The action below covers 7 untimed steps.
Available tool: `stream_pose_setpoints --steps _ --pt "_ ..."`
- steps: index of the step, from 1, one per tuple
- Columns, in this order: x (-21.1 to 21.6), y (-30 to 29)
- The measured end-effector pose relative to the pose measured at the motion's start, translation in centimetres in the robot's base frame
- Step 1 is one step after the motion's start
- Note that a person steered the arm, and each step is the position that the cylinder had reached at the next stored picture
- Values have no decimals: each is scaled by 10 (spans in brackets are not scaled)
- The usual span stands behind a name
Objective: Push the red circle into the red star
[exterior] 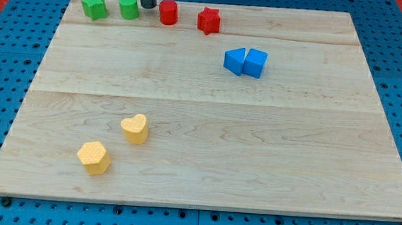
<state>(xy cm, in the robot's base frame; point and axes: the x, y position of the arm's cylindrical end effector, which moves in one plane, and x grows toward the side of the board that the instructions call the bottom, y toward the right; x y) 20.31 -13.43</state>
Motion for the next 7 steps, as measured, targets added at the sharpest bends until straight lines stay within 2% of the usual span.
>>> stream_pose_setpoints --steps 2,3,5,6,7 --pt "20 -13" --pt "20 33" --pt "-7 45" --pt "4 74" --pt "9 75"
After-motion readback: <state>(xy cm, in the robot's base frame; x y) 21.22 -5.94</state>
